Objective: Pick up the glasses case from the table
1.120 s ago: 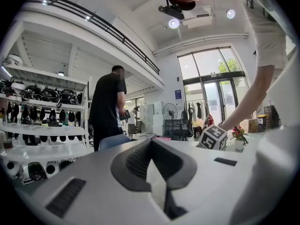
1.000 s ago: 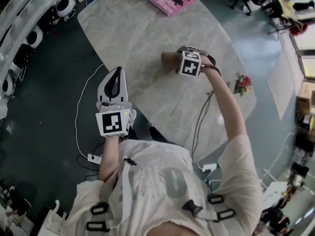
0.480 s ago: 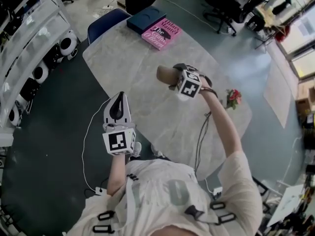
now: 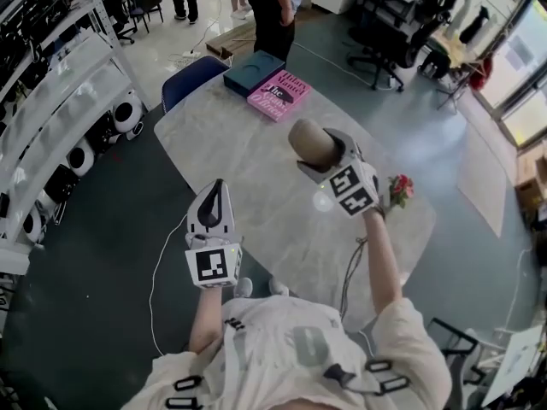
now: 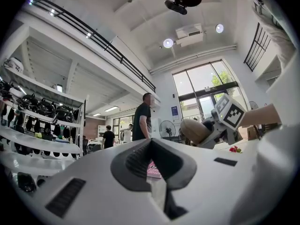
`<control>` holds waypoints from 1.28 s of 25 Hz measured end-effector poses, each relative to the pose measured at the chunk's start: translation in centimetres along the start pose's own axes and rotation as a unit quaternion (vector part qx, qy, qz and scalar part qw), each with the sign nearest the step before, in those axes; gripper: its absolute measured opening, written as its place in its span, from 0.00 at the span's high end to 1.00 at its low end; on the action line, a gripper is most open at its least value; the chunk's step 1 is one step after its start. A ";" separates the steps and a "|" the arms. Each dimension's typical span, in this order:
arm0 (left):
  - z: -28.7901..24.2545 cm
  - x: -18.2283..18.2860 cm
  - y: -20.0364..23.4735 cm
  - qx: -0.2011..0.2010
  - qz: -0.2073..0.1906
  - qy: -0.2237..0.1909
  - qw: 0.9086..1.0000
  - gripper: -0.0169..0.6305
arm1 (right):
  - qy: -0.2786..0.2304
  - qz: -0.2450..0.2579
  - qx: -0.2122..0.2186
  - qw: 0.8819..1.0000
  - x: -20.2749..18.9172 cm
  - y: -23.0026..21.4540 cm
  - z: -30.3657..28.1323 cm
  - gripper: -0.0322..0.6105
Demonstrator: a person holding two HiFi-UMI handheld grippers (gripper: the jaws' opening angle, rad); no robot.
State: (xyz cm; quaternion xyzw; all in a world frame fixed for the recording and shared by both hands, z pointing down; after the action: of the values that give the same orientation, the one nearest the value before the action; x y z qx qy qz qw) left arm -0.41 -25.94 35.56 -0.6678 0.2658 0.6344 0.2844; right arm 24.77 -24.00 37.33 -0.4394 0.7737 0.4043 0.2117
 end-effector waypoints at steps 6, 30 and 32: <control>0.8 2.5 -0.4 -0.002 -0.005 -0.019 1.000 0.97 | -0.120 -0.086 -0.080 0.986 3.0 0.6 6.4 0.35; 1.4 5.2 -2.1 -0.008 -0.013 -0.049 0.999 0.97 | -0.309 -0.238 -0.184 0.903 -0.4 6.4 13.0 0.35; 1.3 5.1 -2.1 -0.009 -0.015 -0.047 0.999 0.97 | -0.303 -0.250 -0.175 0.903 -0.7 6.3 12.8 0.35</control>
State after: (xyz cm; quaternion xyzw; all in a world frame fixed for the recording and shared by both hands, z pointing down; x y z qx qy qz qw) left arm 0.45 -23.49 30.52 -0.6437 0.2366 0.6630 0.3000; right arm 19.40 -11.48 33.11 -0.5049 0.4539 0.5803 0.4498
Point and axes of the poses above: the fingertips, and each gripper's own axes: z backward along the fingers, y to its left, x out of its top, the point moved 5 cm from there along z, backward along the fingers, and after that the axes turned 7 degrees about y, right-handed, at the moved point
